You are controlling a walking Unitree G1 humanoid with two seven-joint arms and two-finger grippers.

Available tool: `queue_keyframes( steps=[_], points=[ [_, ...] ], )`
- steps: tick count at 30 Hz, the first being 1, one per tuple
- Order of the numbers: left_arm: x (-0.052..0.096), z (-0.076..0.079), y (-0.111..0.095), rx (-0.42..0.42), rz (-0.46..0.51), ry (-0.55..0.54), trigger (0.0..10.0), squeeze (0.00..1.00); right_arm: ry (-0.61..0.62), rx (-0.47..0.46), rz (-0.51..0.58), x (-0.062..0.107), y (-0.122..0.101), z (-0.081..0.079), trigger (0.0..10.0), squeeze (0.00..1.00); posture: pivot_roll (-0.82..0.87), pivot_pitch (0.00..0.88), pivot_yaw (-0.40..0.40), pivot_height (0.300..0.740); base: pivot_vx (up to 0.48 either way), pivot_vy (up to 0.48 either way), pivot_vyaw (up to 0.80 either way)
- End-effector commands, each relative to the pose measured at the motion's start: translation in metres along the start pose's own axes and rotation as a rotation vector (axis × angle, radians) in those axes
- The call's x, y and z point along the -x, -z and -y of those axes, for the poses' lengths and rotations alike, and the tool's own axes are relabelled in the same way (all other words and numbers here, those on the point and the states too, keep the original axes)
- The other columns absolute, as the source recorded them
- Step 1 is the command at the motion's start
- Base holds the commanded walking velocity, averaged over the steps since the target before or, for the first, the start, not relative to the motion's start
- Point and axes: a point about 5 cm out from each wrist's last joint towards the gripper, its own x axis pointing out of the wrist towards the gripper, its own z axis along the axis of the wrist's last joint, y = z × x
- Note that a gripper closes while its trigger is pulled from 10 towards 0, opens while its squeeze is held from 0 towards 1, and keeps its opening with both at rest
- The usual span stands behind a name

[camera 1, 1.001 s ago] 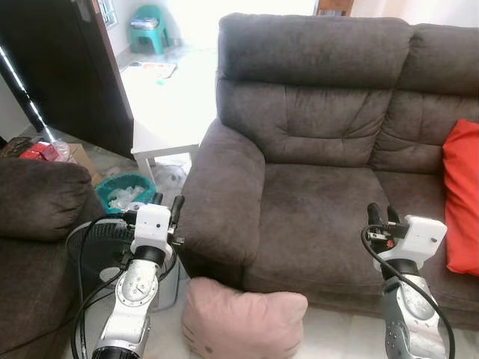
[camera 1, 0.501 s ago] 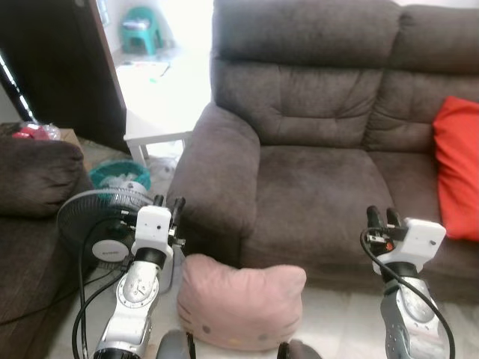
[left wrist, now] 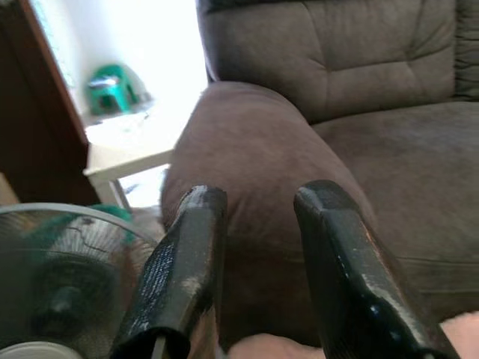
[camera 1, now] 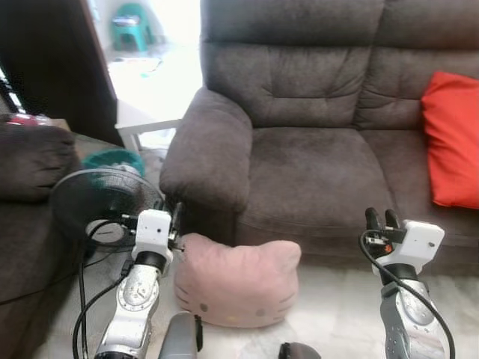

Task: Move the pillow to the sofa from floor

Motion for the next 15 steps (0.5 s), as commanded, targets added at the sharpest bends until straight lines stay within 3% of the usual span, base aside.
queue_keyframes(
  steps=[1, 11, 13, 15],
  points=[
    [-0.0010, -0.0007, -0.0019, 0.013, 0.002, -0.003, 10.0, 0.00, -0.011, 0.004, 0.012, -0.0029, -0.0042, -0.0019, 10.0, 0.00, 0.02, 0.043, -0.033, 0.620, 0.000, 0.000, 0.00],
    [0.0007, -0.0071, 0.0039, 0.029, -0.032, -0.049, 10.0, 0.00, -0.058, 0.003, 0.017, -0.0021, -0.0043, -0.0063, 10.0, 0.00, 0.02, 0.046, -0.035, 0.620, 0.000, 0.000, 0.00],
    [0.0005, -0.0076, 0.0040, 0.027, -0.033, -0.049, 10.0, 0.00, -0.073, 0.046, 0.018, -0.0016, -0.0044, -0.0085, 10.0, 0.00, 0.02, 0.047, -0.035, 0.620, 0.000, 0.000, 0.00],
    [0.0004, -0.0076, 0.0039, 0.027, -0.033, -0.048, 10.0, 0.00, -0.073, 0.052, 0.017, -0.0016, -0.0041, -0.0088, 10.0, 0.00, 0.02, 0.047, -0.035, 0.620, 0.000, 0.000, 0.57]
  ],
)
